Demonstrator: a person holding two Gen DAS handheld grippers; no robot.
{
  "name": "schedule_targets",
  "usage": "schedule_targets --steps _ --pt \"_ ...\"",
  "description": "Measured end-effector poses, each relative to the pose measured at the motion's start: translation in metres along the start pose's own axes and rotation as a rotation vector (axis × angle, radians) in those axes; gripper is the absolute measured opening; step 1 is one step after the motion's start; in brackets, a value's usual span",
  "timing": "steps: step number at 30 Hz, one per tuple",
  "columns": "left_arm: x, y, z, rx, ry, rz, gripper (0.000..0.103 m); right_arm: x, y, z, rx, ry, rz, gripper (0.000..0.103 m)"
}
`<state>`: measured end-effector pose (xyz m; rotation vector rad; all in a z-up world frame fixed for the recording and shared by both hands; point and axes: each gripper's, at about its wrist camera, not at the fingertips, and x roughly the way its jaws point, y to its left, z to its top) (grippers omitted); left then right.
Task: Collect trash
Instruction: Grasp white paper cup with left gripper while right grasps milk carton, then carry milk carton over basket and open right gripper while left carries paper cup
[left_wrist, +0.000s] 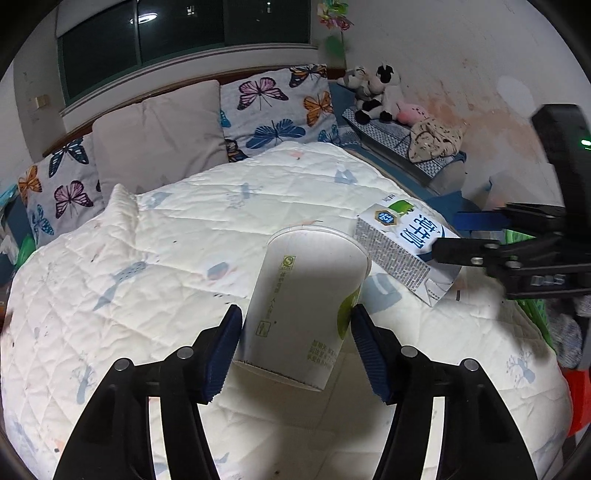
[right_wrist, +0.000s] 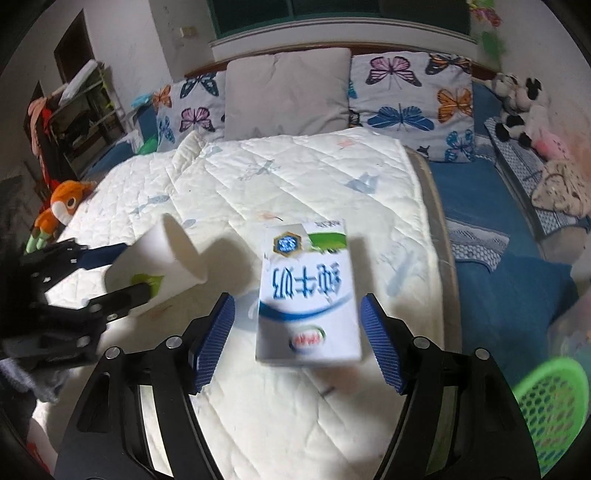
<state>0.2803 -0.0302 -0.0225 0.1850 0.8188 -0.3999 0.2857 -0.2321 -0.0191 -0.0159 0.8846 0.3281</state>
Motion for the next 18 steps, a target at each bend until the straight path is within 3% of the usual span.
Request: schedule_targets --steps 6,16,18 --pt "-0.007 0.008 -0.004 -0.010 -0.014 0.000 0.059 0.022 0.005 0.012 -0.040 0.024 -0.054 0.074" --pt "-0.005 0.010 -0.008 -0.022 -0.009 -0.009 0.059 0.046 -0.002 0.017 -0.024 0.081 -0.065 0.074" --pt "-0.005 0.010 -0.008 -0.026 -0.006 -0.009 0.059 0.046 -0.001 0.016 -0.026 0.083 -0.068 0.065"
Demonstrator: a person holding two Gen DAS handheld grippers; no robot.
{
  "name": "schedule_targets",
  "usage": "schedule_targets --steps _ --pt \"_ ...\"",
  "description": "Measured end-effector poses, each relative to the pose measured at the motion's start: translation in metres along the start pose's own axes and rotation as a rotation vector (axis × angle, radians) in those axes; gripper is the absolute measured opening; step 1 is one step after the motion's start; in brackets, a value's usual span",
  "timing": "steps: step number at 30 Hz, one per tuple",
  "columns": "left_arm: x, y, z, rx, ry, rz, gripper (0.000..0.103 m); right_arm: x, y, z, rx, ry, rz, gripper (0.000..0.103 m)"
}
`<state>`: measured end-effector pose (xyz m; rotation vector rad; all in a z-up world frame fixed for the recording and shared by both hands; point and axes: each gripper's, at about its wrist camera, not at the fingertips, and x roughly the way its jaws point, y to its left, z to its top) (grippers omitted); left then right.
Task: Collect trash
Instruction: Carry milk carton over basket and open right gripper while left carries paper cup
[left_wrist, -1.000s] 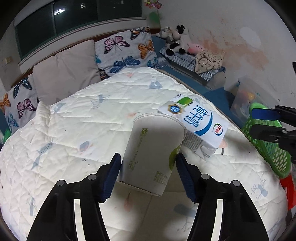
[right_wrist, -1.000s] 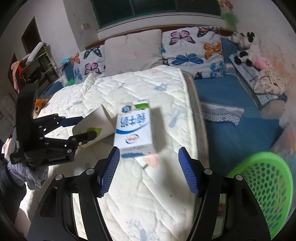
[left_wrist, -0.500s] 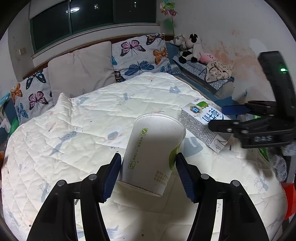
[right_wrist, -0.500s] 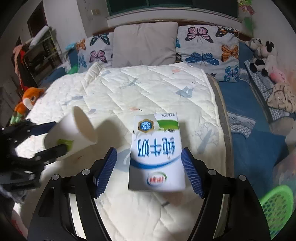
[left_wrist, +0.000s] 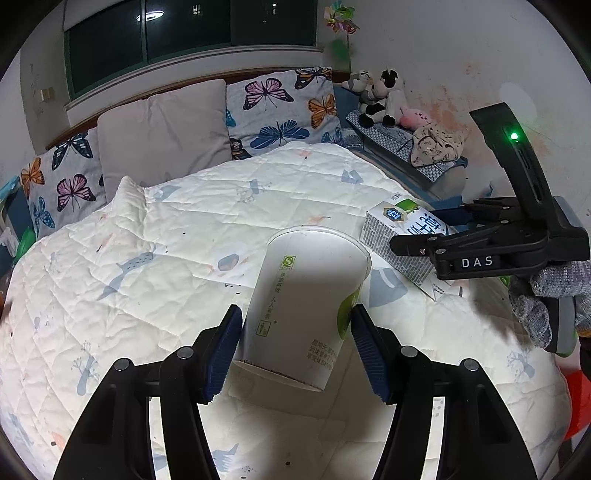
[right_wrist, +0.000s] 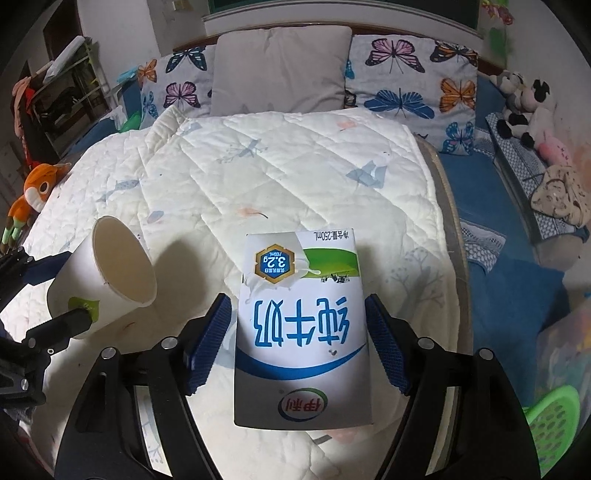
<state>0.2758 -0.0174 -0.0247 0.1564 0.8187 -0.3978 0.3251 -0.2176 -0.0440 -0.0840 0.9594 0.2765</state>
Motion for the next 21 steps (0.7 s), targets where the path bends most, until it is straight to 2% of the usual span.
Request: schedule_targets --steps 9,21 --pt "-0.014 -0.012 -0.003 -0.001 -0.018 -0.011 0.059 -0.037 0.001 -0.016 0.017 -0.055 0.015 0.065" --pt "-0.043 -0.063 -0.010 0.035 -0.051 -0.053 0.059 -0.108 -0.004 -0.057 0.054 -0.136 0.012 0.065"
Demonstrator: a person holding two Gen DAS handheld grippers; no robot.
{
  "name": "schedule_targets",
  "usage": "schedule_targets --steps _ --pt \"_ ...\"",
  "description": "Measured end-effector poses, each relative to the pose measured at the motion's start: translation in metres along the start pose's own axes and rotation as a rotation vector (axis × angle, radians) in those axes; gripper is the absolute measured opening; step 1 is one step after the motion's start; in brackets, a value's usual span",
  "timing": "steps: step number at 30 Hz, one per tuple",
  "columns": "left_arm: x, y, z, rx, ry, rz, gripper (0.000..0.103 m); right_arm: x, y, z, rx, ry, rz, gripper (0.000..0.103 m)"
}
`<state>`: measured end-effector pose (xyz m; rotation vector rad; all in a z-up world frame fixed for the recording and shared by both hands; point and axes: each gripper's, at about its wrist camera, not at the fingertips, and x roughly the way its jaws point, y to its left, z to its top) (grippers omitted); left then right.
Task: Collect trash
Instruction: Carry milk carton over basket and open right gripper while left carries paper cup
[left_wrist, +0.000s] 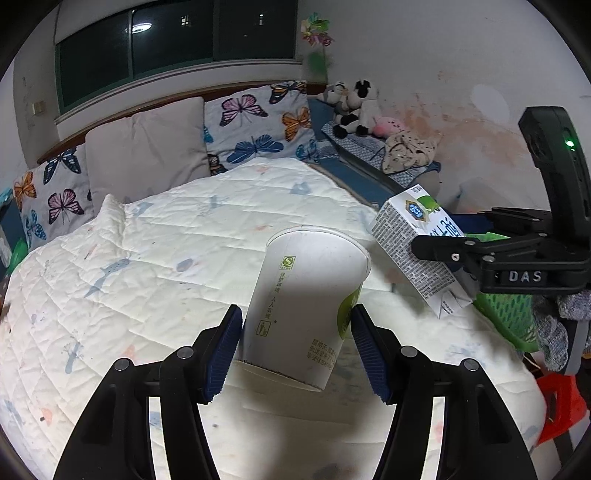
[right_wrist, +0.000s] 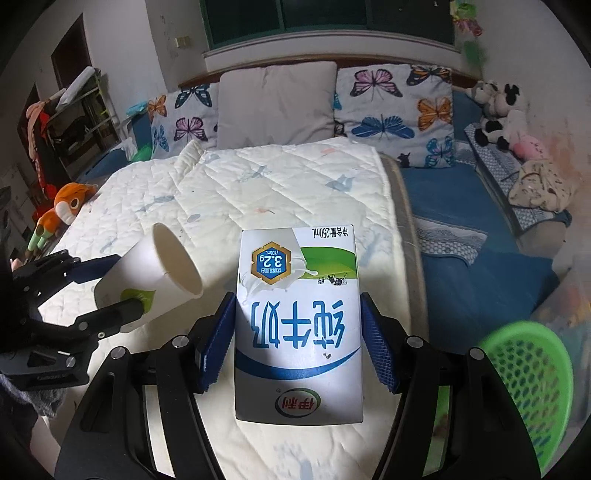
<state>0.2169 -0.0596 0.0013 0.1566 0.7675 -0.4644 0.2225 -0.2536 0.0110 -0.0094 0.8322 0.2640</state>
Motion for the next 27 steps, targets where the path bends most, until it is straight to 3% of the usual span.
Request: schedule_targets --steps 14,27 --pt "-0.004 -0.090 0.007 0.077 -0.013 -0.099 0.059 -0.068 -0.066 -0.067 0.111 -0.029 -0.111 0.065" --pt "0.009 -0.176 0.024 0.159 -0.009 -0.180 0.059 -0.096 -0.145 -0.127 0.253 0.007 -0.232 0.066"
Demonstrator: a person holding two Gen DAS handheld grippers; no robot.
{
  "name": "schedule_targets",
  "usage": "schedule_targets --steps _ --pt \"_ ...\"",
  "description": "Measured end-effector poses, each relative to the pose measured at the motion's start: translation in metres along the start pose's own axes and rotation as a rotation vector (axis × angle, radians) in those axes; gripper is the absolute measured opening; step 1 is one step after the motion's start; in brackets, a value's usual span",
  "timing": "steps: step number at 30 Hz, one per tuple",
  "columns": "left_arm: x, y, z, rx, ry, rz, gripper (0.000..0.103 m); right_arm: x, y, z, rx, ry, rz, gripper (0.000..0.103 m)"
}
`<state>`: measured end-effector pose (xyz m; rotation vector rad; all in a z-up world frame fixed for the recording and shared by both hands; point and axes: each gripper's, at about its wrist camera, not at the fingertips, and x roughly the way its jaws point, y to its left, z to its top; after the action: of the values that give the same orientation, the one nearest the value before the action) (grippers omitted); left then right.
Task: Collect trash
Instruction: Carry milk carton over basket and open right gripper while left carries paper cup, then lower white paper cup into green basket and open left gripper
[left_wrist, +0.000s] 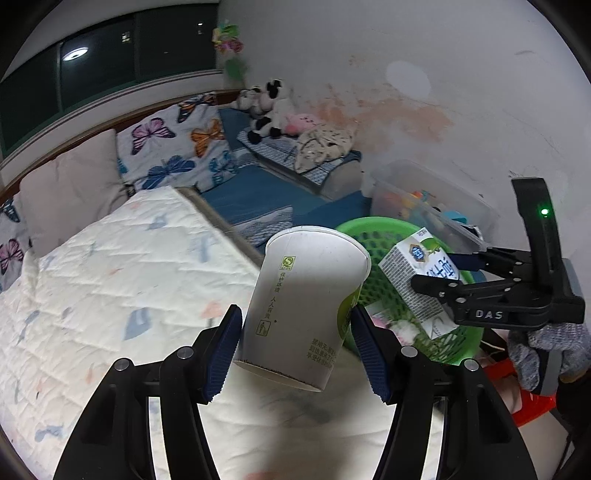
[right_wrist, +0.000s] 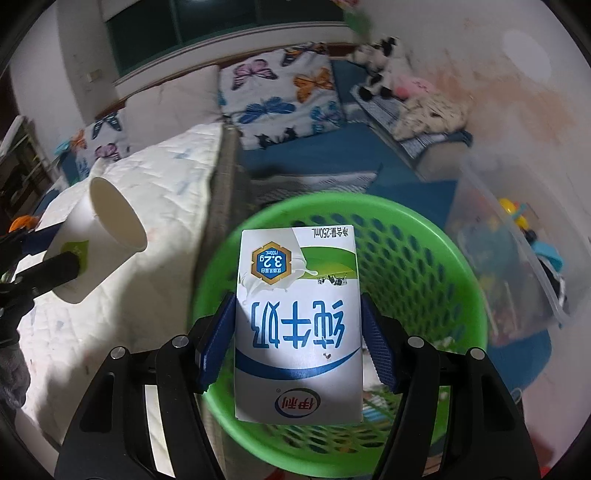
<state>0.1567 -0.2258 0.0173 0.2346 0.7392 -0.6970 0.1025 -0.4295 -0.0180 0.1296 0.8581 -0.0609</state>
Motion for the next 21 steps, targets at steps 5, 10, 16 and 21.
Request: schedule_targets --steps 5,10,16,21 --pt "0.018 -0.023 0.011 0.025 0.017 -0.022 0.059 -0.001 -0.024 -0.006 0.045 0.000 -0.021 0.068" --pt "0.035 -0.037 0.017 0.028 0.039 -0.037 0.059 -0.007 -0.039 -0.009 0.071 -0.018 -0.026 0.072" --pt "0.056 -0.051 0.020 0.022 0.072 -0.044 0.060 -0.018 -0.053 -0.014 0.107 -0.038 -0.011 0.072" --pt "0.072 -0.060 0.020 0.013 0.093 -0.051 0.060 -0.026 -0.059 -0.021 0.131 -0.049 -0.001 0.072"
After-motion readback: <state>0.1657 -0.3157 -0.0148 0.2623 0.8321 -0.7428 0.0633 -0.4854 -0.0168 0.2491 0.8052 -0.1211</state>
